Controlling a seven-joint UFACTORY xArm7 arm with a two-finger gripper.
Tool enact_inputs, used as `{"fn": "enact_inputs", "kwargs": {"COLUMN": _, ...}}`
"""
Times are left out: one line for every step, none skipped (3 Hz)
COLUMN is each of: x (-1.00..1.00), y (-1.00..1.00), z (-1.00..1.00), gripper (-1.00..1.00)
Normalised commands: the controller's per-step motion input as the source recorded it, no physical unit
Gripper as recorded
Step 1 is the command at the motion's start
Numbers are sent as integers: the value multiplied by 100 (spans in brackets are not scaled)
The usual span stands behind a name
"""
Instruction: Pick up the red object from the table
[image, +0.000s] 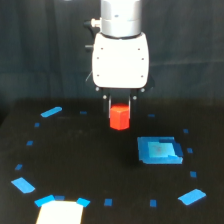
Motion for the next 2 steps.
{"fn": "enact_inputs", "kwargs": {"x": -17, "y": -28, "z": 31, "gripper": -100}}
{"fn": "enact_inputs", "kwargs": {"x": -11, "y": -2, "z": 11, "gripper": -100}}
